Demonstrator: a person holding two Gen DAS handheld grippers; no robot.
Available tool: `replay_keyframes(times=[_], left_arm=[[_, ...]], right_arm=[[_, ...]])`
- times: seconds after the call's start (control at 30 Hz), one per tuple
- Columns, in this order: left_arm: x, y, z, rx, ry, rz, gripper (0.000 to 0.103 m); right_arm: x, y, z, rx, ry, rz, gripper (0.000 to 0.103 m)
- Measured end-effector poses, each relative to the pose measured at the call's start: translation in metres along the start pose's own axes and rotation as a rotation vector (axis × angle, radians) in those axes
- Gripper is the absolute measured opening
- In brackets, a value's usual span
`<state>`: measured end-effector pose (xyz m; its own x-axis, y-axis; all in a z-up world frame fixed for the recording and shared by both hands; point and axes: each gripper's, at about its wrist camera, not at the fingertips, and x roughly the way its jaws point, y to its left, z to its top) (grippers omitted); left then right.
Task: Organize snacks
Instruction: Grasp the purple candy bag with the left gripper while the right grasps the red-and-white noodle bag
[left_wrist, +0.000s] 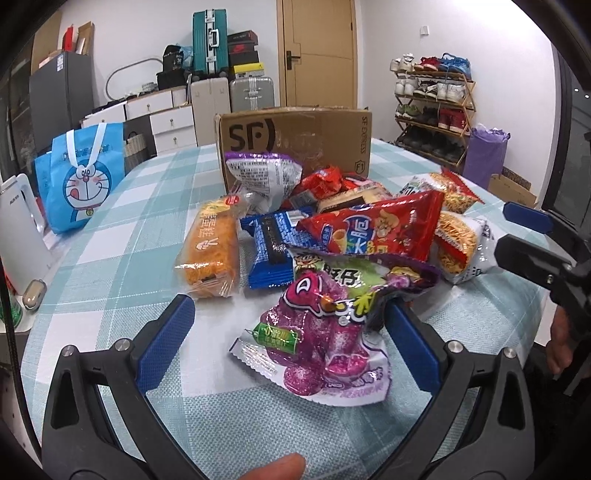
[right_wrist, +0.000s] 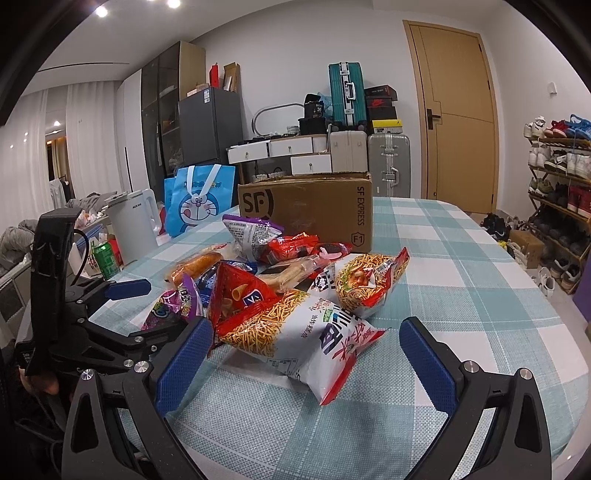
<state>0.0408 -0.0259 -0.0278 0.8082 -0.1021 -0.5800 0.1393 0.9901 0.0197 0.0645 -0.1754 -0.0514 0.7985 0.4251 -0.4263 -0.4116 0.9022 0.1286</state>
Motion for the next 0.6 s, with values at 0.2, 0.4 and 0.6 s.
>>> replay_keyframes(times=[0.2, 0.4, 0.6], left_arm=[[0.010, 0.004, 0.002, -0.019, 0.026, -0.052, 0.102], [0.018, 0.008, 0.002, -0.029, 0.064, -0.099, 0.082], [0.016, 0.004, 0.002, -0.018, 0.047, -0.101, 0.075]], right_arm=[[0.011, -0.001, -0.001, 0.002, 0.049, 0.012, 0.103], [0.026, 0.001, -0.001, 0.005, 0.107, 0.027, 0.103], [0.047, -0.003, 0.001, 0.040, 0.186, 0.081, 0.103]])
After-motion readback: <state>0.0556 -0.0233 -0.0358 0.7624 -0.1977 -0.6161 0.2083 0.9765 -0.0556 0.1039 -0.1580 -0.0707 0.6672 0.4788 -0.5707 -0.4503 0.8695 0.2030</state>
